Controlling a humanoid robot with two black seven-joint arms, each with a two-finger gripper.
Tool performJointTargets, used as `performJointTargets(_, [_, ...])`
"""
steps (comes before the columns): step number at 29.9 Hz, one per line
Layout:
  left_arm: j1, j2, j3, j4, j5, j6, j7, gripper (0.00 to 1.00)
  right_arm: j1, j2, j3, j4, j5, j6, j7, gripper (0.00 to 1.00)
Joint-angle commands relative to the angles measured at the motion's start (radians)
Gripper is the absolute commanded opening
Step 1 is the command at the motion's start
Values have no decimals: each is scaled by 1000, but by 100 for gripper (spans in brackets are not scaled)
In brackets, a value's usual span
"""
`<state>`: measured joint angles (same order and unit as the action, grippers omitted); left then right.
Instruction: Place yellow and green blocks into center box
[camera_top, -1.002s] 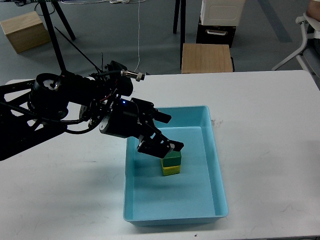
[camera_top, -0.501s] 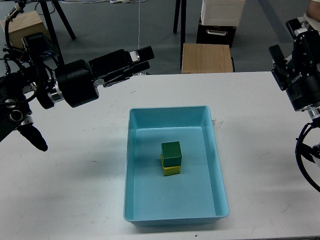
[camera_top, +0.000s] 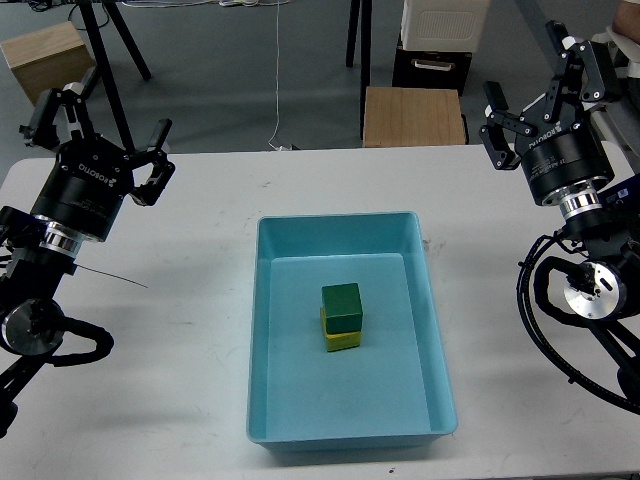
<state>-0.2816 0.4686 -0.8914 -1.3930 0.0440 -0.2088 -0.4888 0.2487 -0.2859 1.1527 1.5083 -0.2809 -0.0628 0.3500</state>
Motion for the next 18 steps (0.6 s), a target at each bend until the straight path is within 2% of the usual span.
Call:
performJointTargets(1, [73, -73, -27, -14, -35, -23, 0, 100, -124, 13, 82, 33, 135, 102, -46, 99])
performJointTargets(7, [174, -241, -72, -55, -104, -38, 0, 100, -299, 13, 117, 128, 331, 262, -59, 99])
performJointTargets(12, [232, -356, -98, -64, -105, -47, 0, 100, -384, 76, 143, 164, 390, 297, -49, 99])
performJointTargets(15, [234, -381, -112, -64, -105, -47, 0, 100, -417, 146, 168, 165, 388, 297, -49, 99])
performJointTargets(18, [234, -383, -115, -63, -105, -44, 0, 100, -433, 160, 183, 162, 387, 297, -48, 99])
